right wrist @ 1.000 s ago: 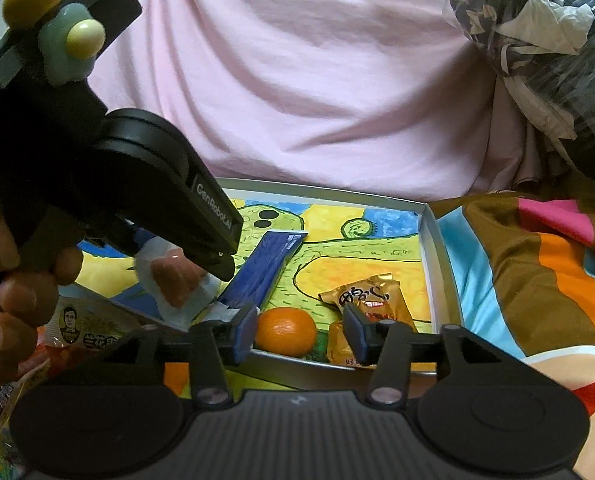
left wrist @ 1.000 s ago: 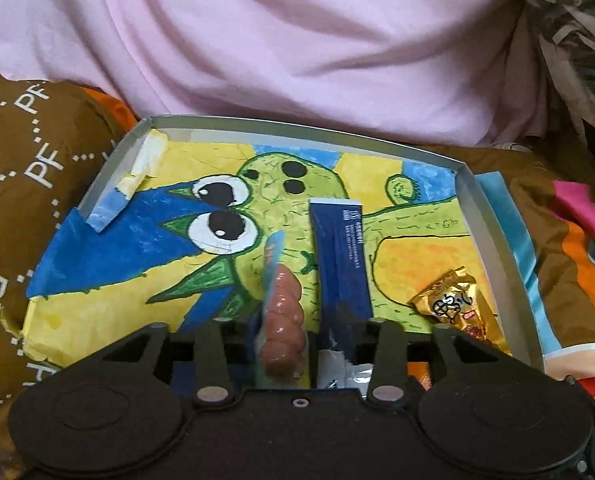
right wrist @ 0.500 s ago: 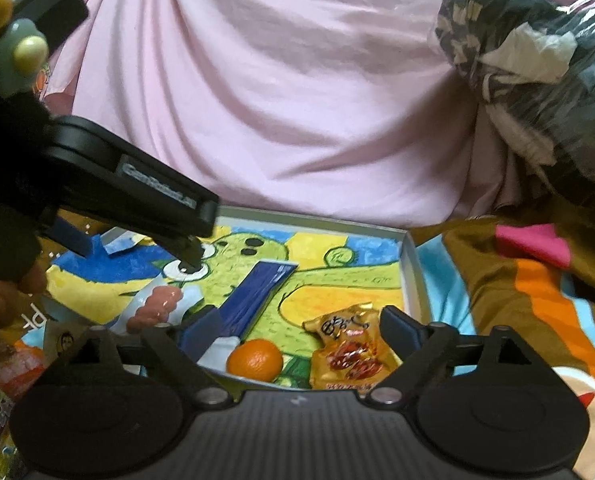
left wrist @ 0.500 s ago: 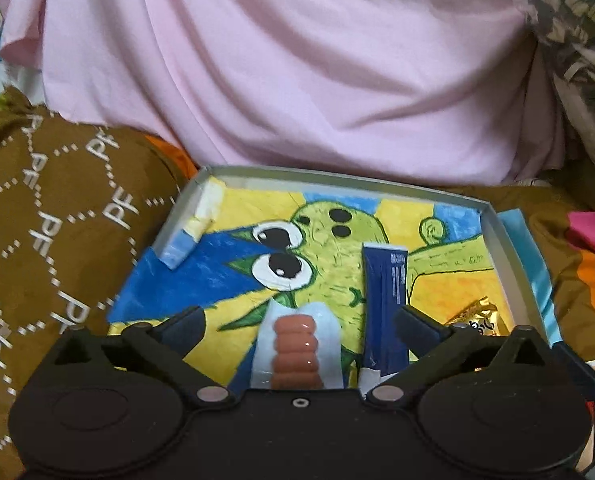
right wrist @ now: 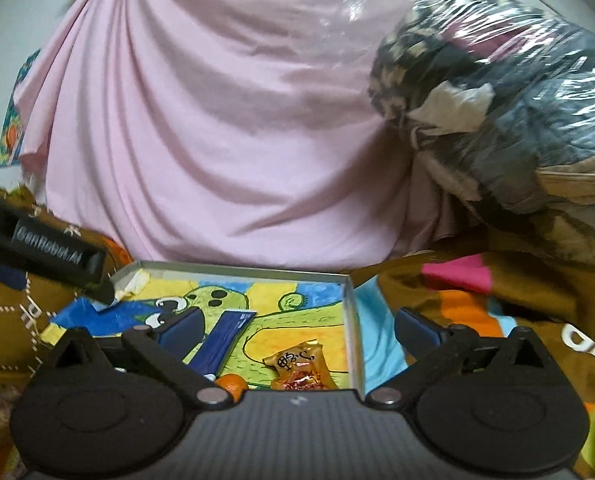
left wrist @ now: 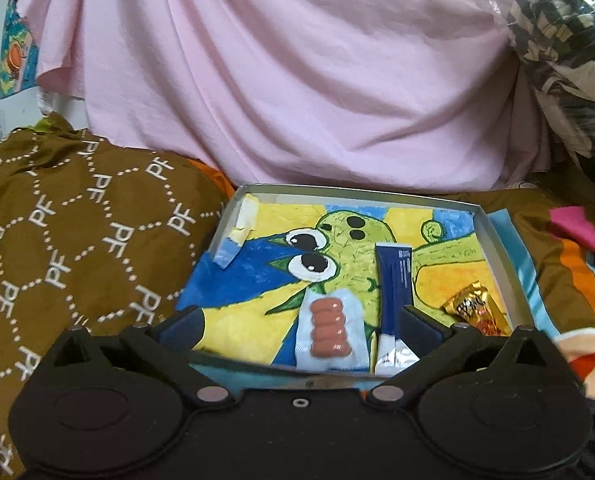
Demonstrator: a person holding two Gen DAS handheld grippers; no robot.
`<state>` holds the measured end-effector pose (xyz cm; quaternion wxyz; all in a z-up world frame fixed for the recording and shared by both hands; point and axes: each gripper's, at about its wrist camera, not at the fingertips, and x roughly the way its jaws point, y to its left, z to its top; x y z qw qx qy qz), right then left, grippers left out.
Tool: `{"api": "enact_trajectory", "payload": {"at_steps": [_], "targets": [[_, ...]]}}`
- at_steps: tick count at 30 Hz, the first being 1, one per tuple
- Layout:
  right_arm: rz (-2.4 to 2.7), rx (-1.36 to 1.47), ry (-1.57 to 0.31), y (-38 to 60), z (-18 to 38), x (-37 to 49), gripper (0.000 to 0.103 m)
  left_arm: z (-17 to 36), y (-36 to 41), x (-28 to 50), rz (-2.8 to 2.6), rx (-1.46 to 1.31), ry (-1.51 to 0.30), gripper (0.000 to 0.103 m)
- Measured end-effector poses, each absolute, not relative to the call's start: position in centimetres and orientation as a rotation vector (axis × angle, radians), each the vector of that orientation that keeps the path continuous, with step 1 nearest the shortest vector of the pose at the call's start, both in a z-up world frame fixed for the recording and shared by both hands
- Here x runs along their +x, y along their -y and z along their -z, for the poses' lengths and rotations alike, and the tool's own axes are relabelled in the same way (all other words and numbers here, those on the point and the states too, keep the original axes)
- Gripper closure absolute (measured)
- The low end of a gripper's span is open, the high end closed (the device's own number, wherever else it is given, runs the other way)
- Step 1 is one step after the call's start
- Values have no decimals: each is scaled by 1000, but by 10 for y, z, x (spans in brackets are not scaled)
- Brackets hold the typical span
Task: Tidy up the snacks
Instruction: 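Withdraw both tools from the tray back over the snack pile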
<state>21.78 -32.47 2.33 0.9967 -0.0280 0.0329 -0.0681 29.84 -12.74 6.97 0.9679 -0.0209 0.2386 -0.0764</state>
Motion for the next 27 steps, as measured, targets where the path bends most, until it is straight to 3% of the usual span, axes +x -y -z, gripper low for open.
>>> {"api": "enact_trajectory", "payload": {"at_steps": [19, 27], "targets": [[73, -35, -70, 307, -38, 127, 0, -54, 78, 201, 150, 11, -526, 1], [18, -29, -177, 288, -30, 108, 0, -39, 52, 174, 150, 34, -552, 1]]}}
